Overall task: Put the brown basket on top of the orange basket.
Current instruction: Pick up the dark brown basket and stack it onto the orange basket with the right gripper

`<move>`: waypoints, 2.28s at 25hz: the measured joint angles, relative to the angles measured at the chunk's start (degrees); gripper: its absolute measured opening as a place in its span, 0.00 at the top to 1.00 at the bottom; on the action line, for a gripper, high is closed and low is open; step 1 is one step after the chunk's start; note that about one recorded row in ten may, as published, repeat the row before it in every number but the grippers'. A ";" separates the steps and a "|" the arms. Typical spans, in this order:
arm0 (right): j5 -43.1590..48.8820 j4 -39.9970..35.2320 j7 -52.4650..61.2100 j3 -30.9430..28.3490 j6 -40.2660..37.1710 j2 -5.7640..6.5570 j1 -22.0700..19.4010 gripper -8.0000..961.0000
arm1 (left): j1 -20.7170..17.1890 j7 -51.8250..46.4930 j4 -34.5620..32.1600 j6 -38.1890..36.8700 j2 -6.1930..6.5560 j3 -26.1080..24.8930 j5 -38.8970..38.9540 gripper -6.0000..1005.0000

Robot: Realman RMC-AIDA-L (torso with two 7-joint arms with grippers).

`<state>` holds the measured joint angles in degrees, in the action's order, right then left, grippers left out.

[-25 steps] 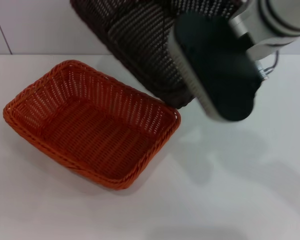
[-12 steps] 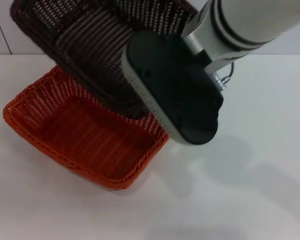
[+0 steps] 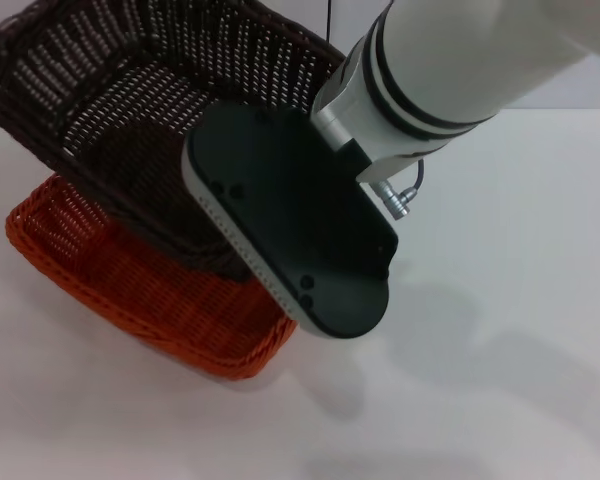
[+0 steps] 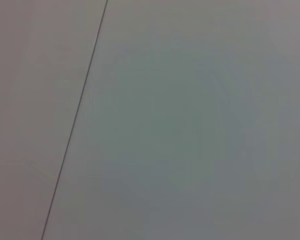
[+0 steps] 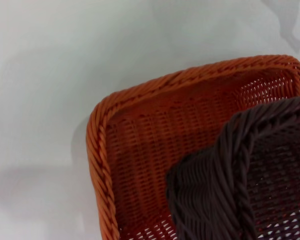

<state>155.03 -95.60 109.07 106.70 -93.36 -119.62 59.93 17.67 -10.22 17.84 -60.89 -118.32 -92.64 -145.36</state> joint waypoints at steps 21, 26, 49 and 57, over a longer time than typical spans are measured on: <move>-4.82 4.17 1.82 2.76 1.07 -0.08 -1.79 0.83 | -0.61 0.39 -0.09 -0.04 0.13 -1.33 -0.02 0.19; -5.32 5.42 0.75 3.04 2.36 -0.03 -2.27 0.83 | -0.67 0.35 -0.13 -0.02 0.08 -1.33 -0.04 0.19; -5.90 10.18 -1.50 3.46 7.70 0.01 -1.85 0.83 | -0.25 0.46 -0.29 -0.02 0.11 -1.33 -0.39 0.19; -5.95 9.66 -1.50 3.84 7.84 0.01 -1.75 0.83 | -0.18 0.47 -0.41 -0.02 0.21 -1.42 -0.27 0.19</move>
<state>149.09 -85.94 107.57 110.54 -85.52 -119.61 58.18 17.49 -9.75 17.43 -60.91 -118.11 -94.06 -145.63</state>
